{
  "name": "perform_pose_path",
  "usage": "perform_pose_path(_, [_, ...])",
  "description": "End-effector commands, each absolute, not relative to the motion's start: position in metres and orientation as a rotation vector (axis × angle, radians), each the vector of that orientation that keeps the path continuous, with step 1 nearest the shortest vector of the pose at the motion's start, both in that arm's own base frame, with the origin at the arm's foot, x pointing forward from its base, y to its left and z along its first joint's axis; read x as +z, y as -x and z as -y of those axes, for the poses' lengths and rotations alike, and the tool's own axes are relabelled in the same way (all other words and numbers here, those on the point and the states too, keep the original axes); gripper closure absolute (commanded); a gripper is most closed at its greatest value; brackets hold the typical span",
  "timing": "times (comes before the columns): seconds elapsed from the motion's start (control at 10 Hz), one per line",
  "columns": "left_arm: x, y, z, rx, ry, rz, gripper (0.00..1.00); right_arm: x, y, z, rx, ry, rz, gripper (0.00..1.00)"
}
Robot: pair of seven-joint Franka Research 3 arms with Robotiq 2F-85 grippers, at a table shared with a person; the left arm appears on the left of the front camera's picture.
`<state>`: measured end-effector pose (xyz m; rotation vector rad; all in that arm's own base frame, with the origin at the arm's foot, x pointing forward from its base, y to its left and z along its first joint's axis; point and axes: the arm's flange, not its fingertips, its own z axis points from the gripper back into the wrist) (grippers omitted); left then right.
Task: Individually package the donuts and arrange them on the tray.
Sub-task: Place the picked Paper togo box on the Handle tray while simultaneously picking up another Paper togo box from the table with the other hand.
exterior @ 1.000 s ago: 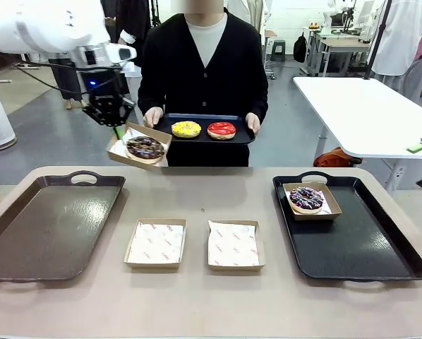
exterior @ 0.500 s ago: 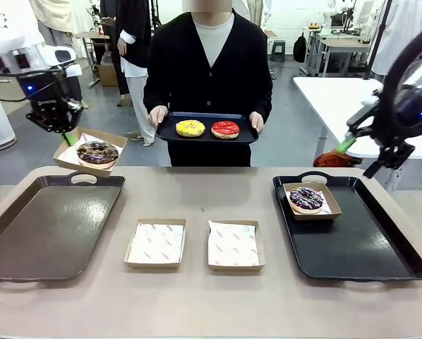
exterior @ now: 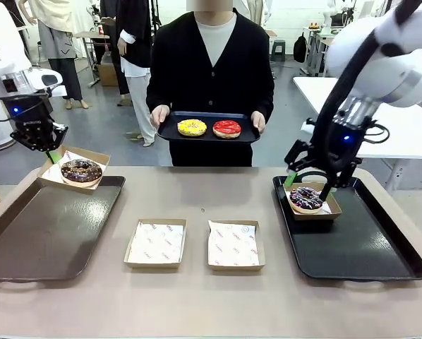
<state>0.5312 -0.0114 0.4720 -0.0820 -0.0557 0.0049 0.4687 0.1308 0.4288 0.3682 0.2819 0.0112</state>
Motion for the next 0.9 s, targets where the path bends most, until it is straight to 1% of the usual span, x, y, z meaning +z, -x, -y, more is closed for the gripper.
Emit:
perform_pose_path(0.0, [0.458, -0.534, -0.002, -0.015, 0.084, 0.063, 0.99, 0.408, -0.477, -0.150, -0.035, -0.299, -0.272, 0.00])
perform_pose_path(0.1, [0.453, -0.536, -0.005, -0.025, 0.086, 0.063, 0.99, 0.394, -0.479, -0.159, -0.036, -0.271, -0.228, 0.00])
perform_pose_path(0.3, [0.442, -0.539, -0.008, -0.028, 0.106, 0.052, 0.99, 0.379, -0.478, -0.171, -0.016, -0.292, -0.201, 0.00])
perform_pose_path(0.4, [0.440, -0.539, -0.008, -0.031, 0.112, 0.049, 0.99, 0.384, -0.474, -0.172, -0.008, -0.324, -0.225, 0.00])
perform_pose_path(0.5, [0.445, -0.538, -0.003, -0.005, 0.083, 0.035, 0.99, 0.385, -0.482, -0.168, -0.003, -0.304, -0.231, 0.00])
perform_pose_path(0.8, [0.445, -0.538, -0.003, -0.005, 0.083, 0.035, 0.99, 0.385, -0.482, -0.168, -0.003, -0.304, -0.231, 0.00])
